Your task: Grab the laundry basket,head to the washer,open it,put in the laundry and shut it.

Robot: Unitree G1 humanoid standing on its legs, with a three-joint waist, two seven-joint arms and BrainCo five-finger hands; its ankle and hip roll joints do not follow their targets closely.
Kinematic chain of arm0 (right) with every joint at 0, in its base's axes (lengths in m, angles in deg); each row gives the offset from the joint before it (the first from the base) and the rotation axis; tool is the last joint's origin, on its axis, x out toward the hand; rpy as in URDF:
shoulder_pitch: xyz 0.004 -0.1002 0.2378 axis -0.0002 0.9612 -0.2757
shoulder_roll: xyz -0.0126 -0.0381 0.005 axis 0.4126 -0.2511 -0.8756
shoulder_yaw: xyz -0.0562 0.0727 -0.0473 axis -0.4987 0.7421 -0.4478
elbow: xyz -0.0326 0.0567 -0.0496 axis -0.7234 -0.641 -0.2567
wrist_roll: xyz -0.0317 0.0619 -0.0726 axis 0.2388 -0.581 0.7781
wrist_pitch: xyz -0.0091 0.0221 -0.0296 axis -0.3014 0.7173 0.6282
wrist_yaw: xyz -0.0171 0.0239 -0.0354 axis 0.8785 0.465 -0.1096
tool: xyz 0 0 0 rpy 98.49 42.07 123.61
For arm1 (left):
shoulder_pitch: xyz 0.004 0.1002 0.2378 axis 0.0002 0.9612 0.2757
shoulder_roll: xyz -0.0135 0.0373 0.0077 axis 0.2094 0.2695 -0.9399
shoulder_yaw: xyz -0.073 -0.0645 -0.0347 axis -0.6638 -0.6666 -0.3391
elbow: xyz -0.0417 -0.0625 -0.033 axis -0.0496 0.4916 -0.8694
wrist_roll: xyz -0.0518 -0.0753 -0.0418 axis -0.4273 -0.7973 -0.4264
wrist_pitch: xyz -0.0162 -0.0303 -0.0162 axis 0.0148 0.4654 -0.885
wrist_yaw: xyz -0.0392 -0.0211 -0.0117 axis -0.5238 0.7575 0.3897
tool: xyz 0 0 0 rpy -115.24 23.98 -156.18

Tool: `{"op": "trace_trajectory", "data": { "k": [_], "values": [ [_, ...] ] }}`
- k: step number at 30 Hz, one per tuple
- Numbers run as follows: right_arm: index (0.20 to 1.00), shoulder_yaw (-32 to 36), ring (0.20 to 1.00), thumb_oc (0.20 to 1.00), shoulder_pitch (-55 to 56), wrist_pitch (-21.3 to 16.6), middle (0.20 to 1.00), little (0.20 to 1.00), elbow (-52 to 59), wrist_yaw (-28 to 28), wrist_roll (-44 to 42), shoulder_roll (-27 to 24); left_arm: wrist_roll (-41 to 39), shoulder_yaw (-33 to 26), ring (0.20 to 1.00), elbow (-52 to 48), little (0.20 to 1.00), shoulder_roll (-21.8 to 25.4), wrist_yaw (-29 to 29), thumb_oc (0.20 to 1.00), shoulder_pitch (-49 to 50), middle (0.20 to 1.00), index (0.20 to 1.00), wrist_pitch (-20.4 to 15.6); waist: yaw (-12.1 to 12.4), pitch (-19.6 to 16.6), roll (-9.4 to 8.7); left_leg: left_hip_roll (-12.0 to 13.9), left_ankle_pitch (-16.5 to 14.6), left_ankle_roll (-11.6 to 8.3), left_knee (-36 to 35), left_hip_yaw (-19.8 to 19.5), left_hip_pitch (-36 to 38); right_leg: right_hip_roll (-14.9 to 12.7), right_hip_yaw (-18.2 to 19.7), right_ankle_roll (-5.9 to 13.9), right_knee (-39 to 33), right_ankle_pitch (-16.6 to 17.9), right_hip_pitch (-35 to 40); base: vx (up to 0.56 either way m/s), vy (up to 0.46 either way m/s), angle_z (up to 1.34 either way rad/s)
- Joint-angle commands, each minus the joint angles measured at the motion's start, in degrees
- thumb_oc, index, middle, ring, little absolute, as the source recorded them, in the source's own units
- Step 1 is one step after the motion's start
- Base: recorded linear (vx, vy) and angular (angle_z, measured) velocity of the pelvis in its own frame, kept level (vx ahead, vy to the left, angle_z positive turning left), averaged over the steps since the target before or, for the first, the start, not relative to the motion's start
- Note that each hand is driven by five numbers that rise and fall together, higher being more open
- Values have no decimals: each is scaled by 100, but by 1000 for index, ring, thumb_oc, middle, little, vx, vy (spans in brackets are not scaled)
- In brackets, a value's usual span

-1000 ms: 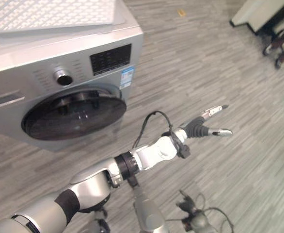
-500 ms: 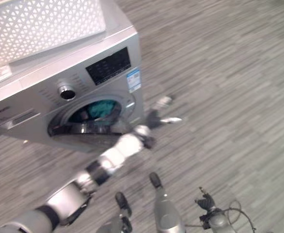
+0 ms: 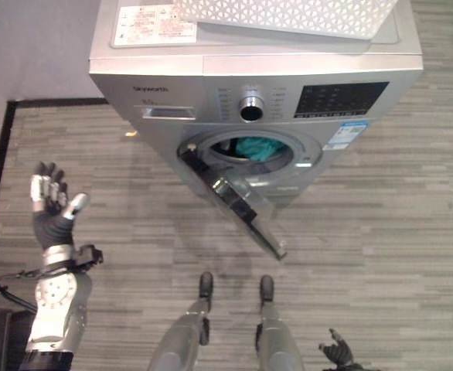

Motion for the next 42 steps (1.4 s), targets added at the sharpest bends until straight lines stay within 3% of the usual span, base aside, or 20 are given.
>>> {"op": "trace_trajectory", "data": {
  "k": [1, 8, 12, 22, 25, 33, 39, 42],
  "values": [
    [1000, -119, 1000, 1000, -116, -32, 1000, 1000, 290, -72, -484, -275, 280, 863, 1000, 997, 1000, -160, 487, 1000, -371, 1000, 1000, 422, -327, -125, 6, -1, 301, 28, 44, 282, -219, 194, 267, -53, 491, -156, -546, 5, 41, -1],
    [1000, -137, 1000, 1000, -125, -8, 1000, 1000, 504, -283, -493, -319, 554, 1849, 1000, 1441, 1000, -375, 790, 1000, -690, 1000, 1000, 832, -425, -4, 7, -25, 348, 50, -86, 299, -251, 191, 343, -22, 421, -66, -667, 11, 29, -2],
    [1000, -233, 1000, 1000, -136, 27, 1000, 1000, 471, -336, -452, -295, 684, 2228, 1000, 1737, 1000, -486, 791, 1000, -1086, 1000, 1000, 890, -496, 29, 24, -30, 364, 47, -111, 328, -270, 199, 395, -20, 404, -42, -724, 2, 13, -12],
    [1000, -588, 1000, 1000, -269, -16, 1000, 1000, 667, -546, -448, -429, 698, 2919, 1000, 3128, 1000, -1295, -78, 1000, -3506, 1000, 1000, 923, -1003, 101, 96, 35, 437, -18, -274, 567, -345, 294, 733, -38, 387, 29, -1003, -10, 3, -17],
    [1000, -583, 1000, 1000, -289, -111, 1000, 1000, 1006, -624, -523, -604, 884, 3156, 1000, 2902, 1000, -1526, -314, 1000, -4361, 1000, 1000, 895, -1186, 181, 146, 60, 378, -32, -238, 685, -358, 351, 938, 17, 376, 83, -1094, 25, 18, -31],
    [1000, -652, 1000, 1000, -186, -167, 1000, 1000, 1194, -652, -461, -864, 559, 3130, 1000, 3252, 1000, -1820, -514, 1000, -5291, 1000, 1000, 851, -1507, 244, 187, 168, 296, -84, -103, 990, -347, 444, 1238, 5, 368, 112, -1193, 28, -4, -34],
    [1000, -688, 1000, 1000, -161, -187, 1000, 1000, 1295, -581, -426, -1027, 511, 2905, 1000, 3218, 1000, -1418, -798, 1000, -6314, 1000, 1000, 810, -1647, 277, 182, 245, 287, -124, -62, 1125, -350, 495, 1336, 12, 318, 171, -1242, 18, -32, -26],
    [1000, -616, 1000, 1000, -90, -189, 1000, 1000, 1237, -567, -383, -983, 335, 2698, 1000, 2905, 1000, -1261, -818, 1000, -6245, 1000, 1000, 718, -1625, 261, 199, 258, 283, -136, -22, 1125, -319, 488, 1312, 4, 295, 145, -1189, 14, -36, -6]
  ]
}}
